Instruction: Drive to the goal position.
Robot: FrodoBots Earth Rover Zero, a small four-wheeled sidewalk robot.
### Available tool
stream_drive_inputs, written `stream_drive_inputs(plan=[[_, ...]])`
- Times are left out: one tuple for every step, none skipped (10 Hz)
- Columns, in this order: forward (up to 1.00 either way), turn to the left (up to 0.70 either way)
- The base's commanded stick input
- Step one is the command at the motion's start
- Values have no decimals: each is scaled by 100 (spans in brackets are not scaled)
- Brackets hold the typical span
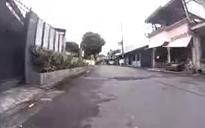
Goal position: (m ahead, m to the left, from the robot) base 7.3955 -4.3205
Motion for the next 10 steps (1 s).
stream_drive_inputs(plan=[[100,0],[100,0],[100,0],[100,0],[100,0],[100,0],[100,0],[100,0],[100,0],[100,0]])
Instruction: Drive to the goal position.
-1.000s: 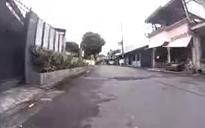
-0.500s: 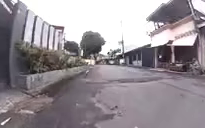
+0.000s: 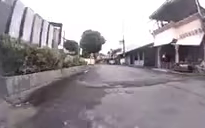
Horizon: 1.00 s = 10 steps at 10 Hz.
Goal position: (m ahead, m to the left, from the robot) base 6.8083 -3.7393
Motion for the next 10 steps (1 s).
stream_drive_inputs(plan=[[100,0],[100,0],[100,0],[100,0],[100,0],[100,0],[100,0],[100,0],[100,0],[100,0]])
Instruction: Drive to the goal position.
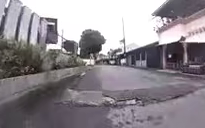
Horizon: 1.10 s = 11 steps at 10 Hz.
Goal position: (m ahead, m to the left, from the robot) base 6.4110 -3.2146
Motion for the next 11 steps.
stream_drive_inputs(plan=[[100,0],[100,0],[100,0],[100,0],[100,0],[100,0],[100,0],[100,0],[100,0],[100,0],[100,0]])
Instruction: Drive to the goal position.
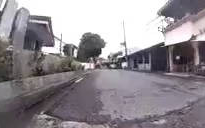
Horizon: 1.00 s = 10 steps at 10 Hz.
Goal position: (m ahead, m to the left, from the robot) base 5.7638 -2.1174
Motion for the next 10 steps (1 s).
stream_drive_inputs(plan=[[100,0],[100,0],[100,0],[100,0],[100,0],[100,0],[100,0],[100,0],[100,0],[100,0]])
